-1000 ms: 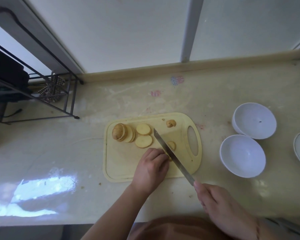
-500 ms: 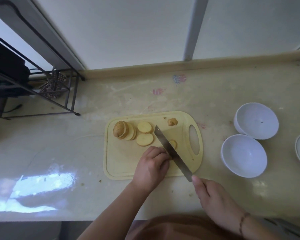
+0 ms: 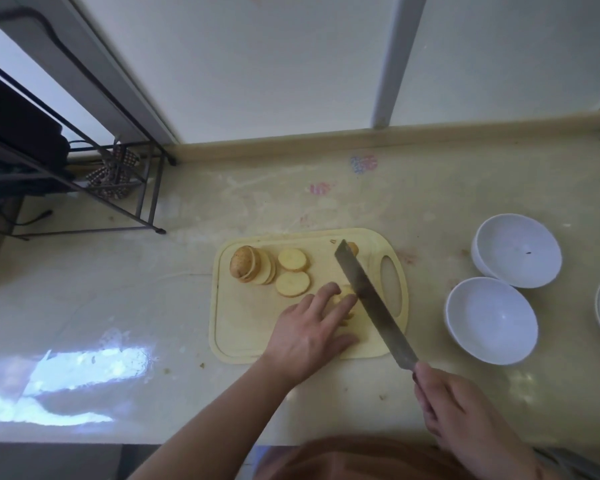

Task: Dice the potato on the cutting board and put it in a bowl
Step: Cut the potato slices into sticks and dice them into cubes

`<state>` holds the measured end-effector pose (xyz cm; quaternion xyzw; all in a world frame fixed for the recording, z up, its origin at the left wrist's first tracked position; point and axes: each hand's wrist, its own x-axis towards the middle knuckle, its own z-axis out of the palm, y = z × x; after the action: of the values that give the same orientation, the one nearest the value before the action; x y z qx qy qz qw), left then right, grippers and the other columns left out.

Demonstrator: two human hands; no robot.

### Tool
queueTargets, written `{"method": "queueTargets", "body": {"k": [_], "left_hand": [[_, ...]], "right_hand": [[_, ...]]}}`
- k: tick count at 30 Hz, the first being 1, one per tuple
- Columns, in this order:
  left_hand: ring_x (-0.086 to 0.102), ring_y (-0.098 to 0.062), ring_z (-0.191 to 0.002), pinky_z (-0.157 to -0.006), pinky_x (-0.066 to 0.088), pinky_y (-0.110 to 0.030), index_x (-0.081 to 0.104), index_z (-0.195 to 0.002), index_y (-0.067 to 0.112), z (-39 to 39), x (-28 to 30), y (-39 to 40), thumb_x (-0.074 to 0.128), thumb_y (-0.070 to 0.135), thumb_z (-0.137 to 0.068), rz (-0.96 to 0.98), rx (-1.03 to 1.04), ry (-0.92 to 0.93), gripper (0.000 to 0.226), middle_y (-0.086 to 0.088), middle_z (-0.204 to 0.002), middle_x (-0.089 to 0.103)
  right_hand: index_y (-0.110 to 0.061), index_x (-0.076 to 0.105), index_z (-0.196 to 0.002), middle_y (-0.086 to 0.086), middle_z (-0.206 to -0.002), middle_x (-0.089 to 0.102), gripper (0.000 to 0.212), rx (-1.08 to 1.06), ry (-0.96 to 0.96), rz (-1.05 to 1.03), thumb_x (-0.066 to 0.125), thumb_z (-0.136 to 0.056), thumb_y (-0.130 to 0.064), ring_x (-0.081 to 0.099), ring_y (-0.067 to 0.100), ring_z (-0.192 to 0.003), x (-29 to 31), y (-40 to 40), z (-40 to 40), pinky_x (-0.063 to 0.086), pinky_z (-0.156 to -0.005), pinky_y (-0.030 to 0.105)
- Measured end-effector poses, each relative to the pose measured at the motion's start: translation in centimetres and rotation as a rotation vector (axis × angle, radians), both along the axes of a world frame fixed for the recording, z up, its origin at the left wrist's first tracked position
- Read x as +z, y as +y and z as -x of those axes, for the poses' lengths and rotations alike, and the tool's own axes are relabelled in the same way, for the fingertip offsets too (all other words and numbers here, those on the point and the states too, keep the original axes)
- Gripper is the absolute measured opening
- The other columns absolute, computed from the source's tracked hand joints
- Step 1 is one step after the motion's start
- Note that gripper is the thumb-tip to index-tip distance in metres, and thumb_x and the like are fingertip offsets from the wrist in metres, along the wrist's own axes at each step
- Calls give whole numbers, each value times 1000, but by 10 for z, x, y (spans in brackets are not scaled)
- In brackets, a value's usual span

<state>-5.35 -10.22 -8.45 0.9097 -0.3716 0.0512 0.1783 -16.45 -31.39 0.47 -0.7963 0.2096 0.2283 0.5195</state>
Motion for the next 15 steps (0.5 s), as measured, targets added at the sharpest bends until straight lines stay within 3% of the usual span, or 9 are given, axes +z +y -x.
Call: {"method": "queueTargets", "body": {"k": [3,6,11,13,15], "left_hand": [[62,-23,-76,-43,50,-32,46,-130,22,-23,-1,-8,56,68,-88,-147,-72,-65,63,-7,-126,47],[59,-22,-66,-35,43,-28,50,-120,20,-41,-4,-11,48,66,-92,-176,-207,-141,54,-9,-118,53],[55,-22,-59,-34,36,-26,47,-109,14,-62,-4,-21,52,48,-99,-168,-399,-123,36,-12,-109,56],[54,-23,-57,-36,34,-25,51,-105,11,-68,-5,-25,53,39,-100,-160,-476,-147,29,-12,-104,57],[52,-24,-58,-37,35,-25,58,-101,11,-76,-6,-27,54,34,-100,-150,-518,-205,24,-11,-100,60]], "right_hand": [[-12,41,-61,3,-55,40,65,-111,68,-57,38,-72,-76,41,17,-54,-1,-6,0,34,-55,28],[-17,40,-58,1,-51,36,63,-116,80,-75,36,-70,-78,36,14,-49,0,-7,-4,30,-49,25],[-5,52,-71,5,-61,52,101,-195,109,-73,40,-43,-102,50,18,-58,-9,-8,-2,42,-58,28],[-5,54,-75,7,-65,54,105,-241,116,-87,42,-39,-103,52,22,-62,-12,-10,-2,44,-63,29],[-6,55,-61,2,-54,53,106,-201,125,-62,35,-32,-106,49,18,-50,-7,-12,-4,44,-54,19]]}}
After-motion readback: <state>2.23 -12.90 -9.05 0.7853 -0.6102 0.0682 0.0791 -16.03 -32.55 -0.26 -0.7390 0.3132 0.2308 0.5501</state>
